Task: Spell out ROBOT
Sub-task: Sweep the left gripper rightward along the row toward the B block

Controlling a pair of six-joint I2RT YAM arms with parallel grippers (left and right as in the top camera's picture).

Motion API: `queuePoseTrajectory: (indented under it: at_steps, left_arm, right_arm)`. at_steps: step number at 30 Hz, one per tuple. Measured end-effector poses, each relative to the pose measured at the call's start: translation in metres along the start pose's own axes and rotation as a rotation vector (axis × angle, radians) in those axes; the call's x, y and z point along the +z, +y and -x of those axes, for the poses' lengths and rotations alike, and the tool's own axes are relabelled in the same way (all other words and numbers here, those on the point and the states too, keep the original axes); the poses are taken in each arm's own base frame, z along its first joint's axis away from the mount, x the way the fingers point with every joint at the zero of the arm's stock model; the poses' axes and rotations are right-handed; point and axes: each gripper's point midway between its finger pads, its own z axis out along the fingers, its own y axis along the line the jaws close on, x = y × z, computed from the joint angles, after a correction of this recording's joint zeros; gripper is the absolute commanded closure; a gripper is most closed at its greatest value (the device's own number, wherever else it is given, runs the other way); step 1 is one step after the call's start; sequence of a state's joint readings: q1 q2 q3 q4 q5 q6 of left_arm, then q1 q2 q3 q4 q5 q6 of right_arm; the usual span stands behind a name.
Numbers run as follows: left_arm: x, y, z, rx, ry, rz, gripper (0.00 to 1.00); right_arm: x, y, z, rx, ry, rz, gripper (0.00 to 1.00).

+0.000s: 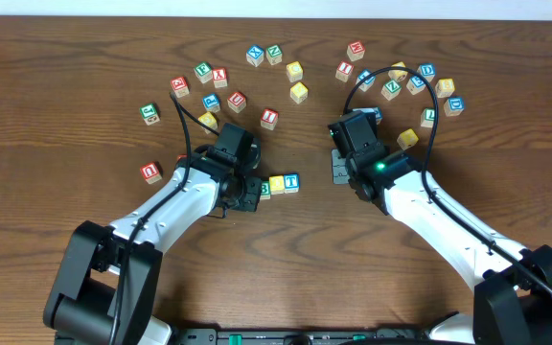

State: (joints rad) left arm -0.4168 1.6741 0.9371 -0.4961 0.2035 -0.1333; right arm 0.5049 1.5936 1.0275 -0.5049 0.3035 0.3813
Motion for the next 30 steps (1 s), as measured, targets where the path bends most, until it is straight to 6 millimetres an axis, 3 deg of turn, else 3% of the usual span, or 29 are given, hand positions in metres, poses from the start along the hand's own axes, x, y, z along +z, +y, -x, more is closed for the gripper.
queuePoseTrajectory:
  at_steps: [5, 14, 30]
  left_arm:
    - [0.0, 0.0, -0.001, -0.001, 0.005, 0.001, 0.93]
    - [-0.002, -0.004, -0.027, -0.019, 0.114, -0.033, 0.93]
    - [-0.003, -0.042, -0.019, 0.043, 0.081, -0.202, 0.92]
  right_arm:
    - [0.0, 0.0, 0.0, 0.0, 0.0, 0.0, 0.99]
    - [0.0, 0.0, 0.0, 0.0, 0.0, 0.0, 0.99]
    - [0.0, 0.0, 0.0, 0.0, 0.0, 0.0, 0.99]
